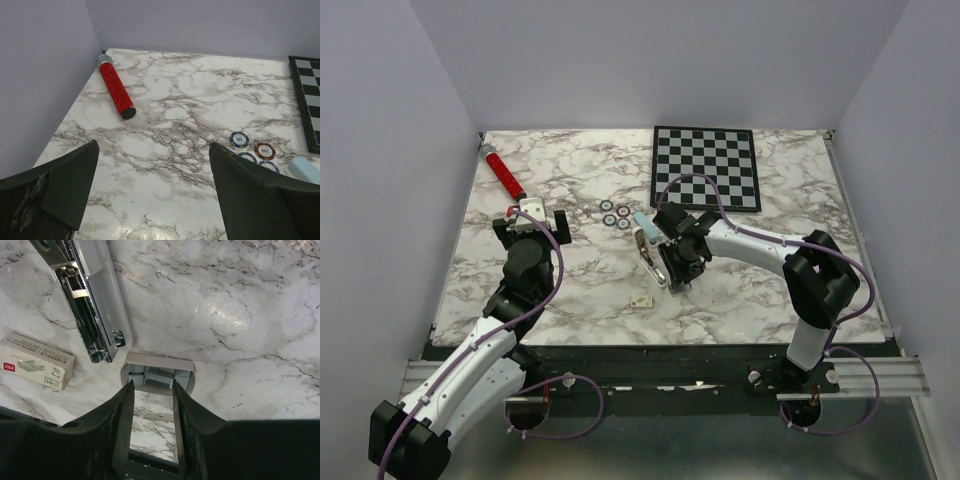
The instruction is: Load the staples into the stapler
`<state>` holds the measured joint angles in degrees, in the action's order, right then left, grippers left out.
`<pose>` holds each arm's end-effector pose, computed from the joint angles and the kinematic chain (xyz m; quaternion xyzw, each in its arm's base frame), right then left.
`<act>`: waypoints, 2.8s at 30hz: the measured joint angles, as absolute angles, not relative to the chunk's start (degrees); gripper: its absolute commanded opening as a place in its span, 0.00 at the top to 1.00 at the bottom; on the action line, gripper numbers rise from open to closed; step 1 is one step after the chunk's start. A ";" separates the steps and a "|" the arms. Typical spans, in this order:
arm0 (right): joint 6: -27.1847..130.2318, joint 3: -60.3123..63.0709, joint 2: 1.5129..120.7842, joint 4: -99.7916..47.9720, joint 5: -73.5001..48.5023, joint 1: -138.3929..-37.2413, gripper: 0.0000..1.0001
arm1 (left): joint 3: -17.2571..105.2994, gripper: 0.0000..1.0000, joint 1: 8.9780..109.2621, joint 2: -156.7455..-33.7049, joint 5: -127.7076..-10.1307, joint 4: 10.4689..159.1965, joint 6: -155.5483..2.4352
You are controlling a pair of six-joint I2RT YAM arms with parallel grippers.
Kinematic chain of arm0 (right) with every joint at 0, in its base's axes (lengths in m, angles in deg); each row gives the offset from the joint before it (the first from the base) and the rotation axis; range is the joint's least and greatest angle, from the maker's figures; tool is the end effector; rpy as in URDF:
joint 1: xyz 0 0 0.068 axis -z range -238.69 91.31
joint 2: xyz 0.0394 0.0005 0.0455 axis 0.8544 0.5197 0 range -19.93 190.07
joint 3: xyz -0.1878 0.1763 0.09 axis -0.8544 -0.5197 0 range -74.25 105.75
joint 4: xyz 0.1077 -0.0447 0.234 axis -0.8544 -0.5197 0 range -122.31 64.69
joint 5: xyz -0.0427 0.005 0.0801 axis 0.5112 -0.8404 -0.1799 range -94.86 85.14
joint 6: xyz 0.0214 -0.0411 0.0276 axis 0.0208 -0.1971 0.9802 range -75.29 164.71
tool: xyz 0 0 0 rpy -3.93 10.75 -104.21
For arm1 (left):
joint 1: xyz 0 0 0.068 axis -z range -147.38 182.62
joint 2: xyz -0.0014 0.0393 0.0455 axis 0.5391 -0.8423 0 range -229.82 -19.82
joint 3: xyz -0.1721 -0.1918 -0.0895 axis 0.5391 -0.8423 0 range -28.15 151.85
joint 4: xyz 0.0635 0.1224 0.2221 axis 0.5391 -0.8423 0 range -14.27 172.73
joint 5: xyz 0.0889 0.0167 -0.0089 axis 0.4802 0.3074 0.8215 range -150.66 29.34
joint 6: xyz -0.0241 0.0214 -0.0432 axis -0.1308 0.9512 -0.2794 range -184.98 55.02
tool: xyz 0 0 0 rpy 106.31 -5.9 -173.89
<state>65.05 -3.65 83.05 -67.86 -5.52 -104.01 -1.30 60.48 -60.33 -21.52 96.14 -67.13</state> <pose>0.2436 0.2469 0.1844 -0.2151 0.9677 0.0759 0.1071 0.1636 -0.0609 0.2850 -0.0819 0.7036 0.0571 0.7036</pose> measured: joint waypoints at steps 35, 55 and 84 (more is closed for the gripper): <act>69.31 -5.26 84.60 -66.83 -3.16 -104.01 0.71 | -1.30 0.01 60.43 -59.76 -21.94 96.12 -67.17; 64.83 -7.67 73.98 -62.37 -1.48 -104.01 0.73 | 1.44 0.01 60.43 -61.16 -33.39 89.28 -76.81; 50.62 -26.40 41.32 -23.27 -5.26 -104.01 0.73 | 13.33 0.16 61.83 -82.30 -80.36 96.60 -132.39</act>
<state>50.62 -26.40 41.32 -23.27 -5.26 -104.01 13.33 61.83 -82.30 -80.36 96.60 -132.39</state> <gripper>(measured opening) 0.287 0.871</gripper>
